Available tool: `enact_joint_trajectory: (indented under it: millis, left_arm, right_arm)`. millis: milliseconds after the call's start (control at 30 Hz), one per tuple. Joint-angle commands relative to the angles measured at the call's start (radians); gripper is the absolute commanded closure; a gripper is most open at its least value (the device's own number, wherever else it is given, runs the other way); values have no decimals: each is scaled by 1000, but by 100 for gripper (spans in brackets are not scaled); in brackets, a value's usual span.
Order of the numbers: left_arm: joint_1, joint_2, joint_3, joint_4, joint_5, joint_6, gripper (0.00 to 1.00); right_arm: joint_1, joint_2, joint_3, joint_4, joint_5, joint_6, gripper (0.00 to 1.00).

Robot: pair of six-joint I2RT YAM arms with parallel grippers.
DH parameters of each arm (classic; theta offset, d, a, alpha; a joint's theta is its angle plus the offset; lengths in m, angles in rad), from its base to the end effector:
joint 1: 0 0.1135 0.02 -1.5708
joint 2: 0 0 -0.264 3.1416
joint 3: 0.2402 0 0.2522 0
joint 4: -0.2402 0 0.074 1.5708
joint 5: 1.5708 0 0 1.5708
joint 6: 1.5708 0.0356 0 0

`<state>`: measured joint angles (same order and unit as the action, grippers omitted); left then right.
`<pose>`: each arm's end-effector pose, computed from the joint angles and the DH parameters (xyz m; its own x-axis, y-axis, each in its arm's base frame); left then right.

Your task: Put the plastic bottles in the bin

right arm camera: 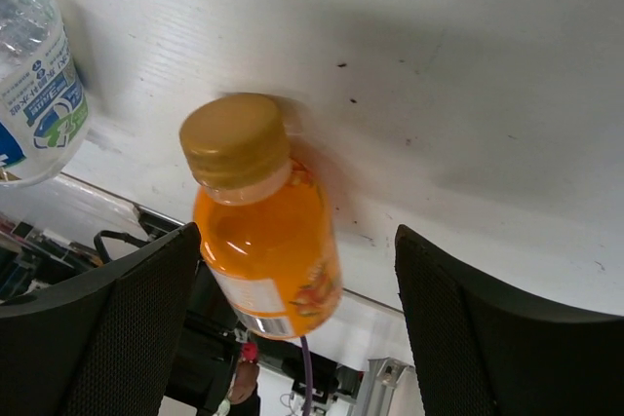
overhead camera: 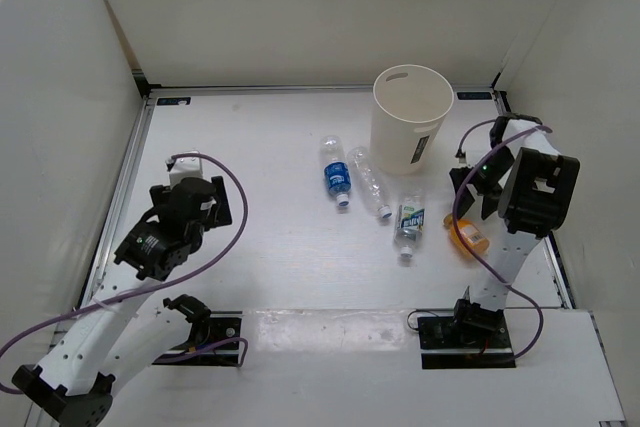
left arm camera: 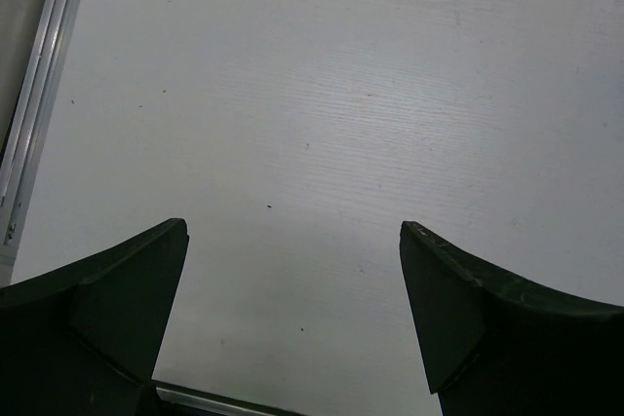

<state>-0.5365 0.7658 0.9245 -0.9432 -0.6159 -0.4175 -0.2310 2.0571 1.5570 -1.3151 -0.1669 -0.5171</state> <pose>0.1266 -0.0513 0.3216 -0.5817 -0.0391 -0.8124 -0.1861 0.9788 0.0861 0.3525 -0.0768 0.1762 -0.9520 -0.2769 0.1307 -0.2366 0.9362 0.2597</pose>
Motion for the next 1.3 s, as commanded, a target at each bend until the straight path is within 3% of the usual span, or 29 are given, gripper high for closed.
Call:
enact_joint_trajectory:
  millis: [0,433,800,967,1267]
  left_arm:
    - [6,-23,17,-12,-16,-15,0]
    - [6,-33,8,-16,-18,-32,0]
    - [4,-54,-4,-22,-18,-40,0]
    - [6,-69,-18,-25,-24,-47,0]
    - [4,-77,-30,-28,-41,-69,0]
  right_arm:
    - [-16,-5,43,-67,-8,-37,18]
    - [-1,-107,-57,-88,4,-100,16]
    - [25,-146,-46,-165,-31,-106,16]
    - [67,-181,-127,-165,-5,-87,15]
    - [96,-130,-176,-208,-2,-38,15]
